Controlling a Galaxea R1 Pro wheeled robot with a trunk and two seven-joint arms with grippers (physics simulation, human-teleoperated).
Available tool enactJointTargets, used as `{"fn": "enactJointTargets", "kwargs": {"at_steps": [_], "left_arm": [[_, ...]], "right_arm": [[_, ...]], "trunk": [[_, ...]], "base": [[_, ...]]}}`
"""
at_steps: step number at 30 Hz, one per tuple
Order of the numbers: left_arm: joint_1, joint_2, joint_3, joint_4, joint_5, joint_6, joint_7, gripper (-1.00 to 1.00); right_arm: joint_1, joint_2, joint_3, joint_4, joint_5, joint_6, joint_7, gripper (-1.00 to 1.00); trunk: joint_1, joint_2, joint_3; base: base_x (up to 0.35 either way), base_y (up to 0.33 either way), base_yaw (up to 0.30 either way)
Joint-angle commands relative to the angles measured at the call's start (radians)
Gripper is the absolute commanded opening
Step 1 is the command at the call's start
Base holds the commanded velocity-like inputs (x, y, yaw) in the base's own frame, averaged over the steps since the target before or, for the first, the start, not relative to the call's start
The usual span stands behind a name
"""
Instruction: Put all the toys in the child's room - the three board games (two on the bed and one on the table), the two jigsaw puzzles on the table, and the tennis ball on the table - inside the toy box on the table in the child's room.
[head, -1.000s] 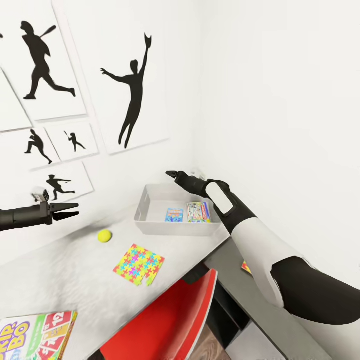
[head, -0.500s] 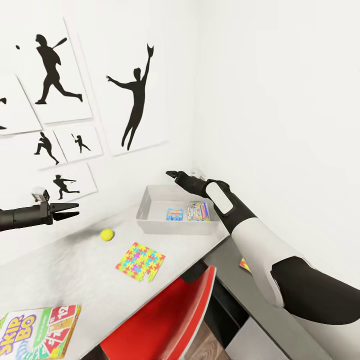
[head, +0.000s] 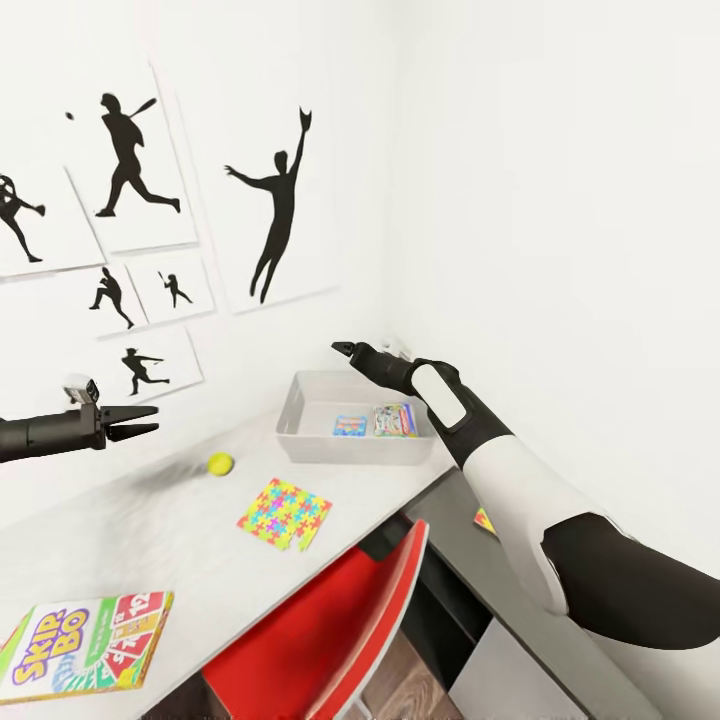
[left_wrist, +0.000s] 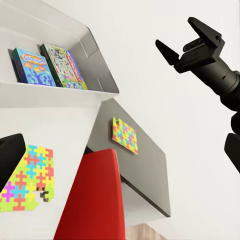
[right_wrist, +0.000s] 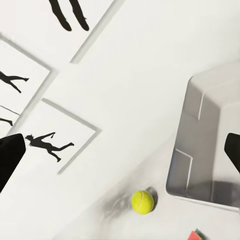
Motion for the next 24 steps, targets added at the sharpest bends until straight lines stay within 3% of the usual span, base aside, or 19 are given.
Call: {"fn": "enactJointTargets", "kwargs": {"at_steps": [1,24], "left_arm": [[-0.001,0.0,0.0,0.0,-0.001,0.011,-0.004,1.0],[0.001,0.002,0.001,0.0,-0.001,0.011,-0.004,1.0]], "right_arm": [[-0.001,0.0,0.0,0.0,0.0,0.002,0.002,1.0],[-0.001,0.0,0.002,-0.021,0.0,0.005,-0.003,1.0]], "trunk": [[0.0,-0.002,0.0],[0.0,-0.002,0.038]], "base": [[-0.103,0.0,0.0],[-0.055,0.0,0.0]]}}
